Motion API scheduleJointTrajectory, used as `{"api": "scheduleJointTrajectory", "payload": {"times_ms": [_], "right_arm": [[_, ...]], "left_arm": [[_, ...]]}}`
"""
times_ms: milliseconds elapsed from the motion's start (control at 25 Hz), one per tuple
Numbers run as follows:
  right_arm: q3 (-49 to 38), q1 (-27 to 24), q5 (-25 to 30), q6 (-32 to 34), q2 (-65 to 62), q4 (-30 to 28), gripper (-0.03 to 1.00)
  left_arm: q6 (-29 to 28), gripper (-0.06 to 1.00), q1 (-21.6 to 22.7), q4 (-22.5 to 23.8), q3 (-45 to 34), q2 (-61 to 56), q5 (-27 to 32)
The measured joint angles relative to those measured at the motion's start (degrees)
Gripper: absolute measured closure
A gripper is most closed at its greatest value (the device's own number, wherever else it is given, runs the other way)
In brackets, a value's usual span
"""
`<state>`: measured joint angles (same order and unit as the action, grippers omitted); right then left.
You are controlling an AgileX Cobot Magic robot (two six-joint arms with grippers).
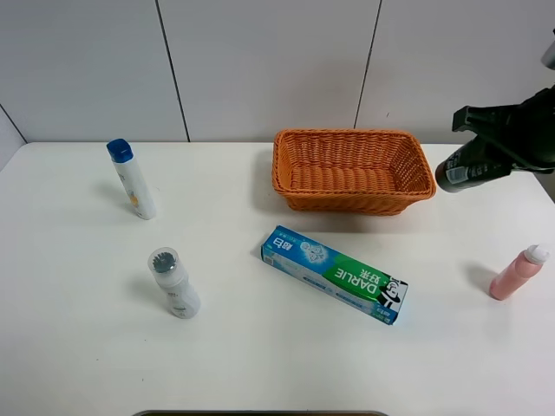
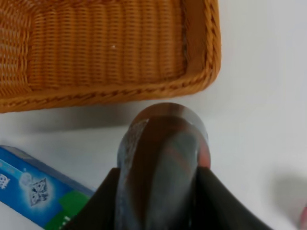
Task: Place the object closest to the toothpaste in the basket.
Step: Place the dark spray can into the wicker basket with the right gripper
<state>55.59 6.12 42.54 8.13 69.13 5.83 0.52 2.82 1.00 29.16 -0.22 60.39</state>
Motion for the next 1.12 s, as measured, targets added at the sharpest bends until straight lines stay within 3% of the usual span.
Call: {"api": "scheduleJointTrajectory", "payload": {"times_ms": [200, 360, 1120], "right_arm": [[3.85, 2.49, -3.15, -8.13, 0.0, -0.56, 0.62], [7.3, 4.62, -6.65, -10.91, 1.63, -0.62, 0.62], [28.05, 6.72, -8.54, -13.53, 33.89, -0.85, 0.64]], "left_arm": [[0.0, 0.0, 0.0, 0.0, 0.0, 0.0, 0.0], [0.0, 0.0, 0.0, 0.0, 0.0, 0.0, 0.0], [0.0, 0.0, 0.0, 0.0, 0.0, 0.0, 0.0]]}}
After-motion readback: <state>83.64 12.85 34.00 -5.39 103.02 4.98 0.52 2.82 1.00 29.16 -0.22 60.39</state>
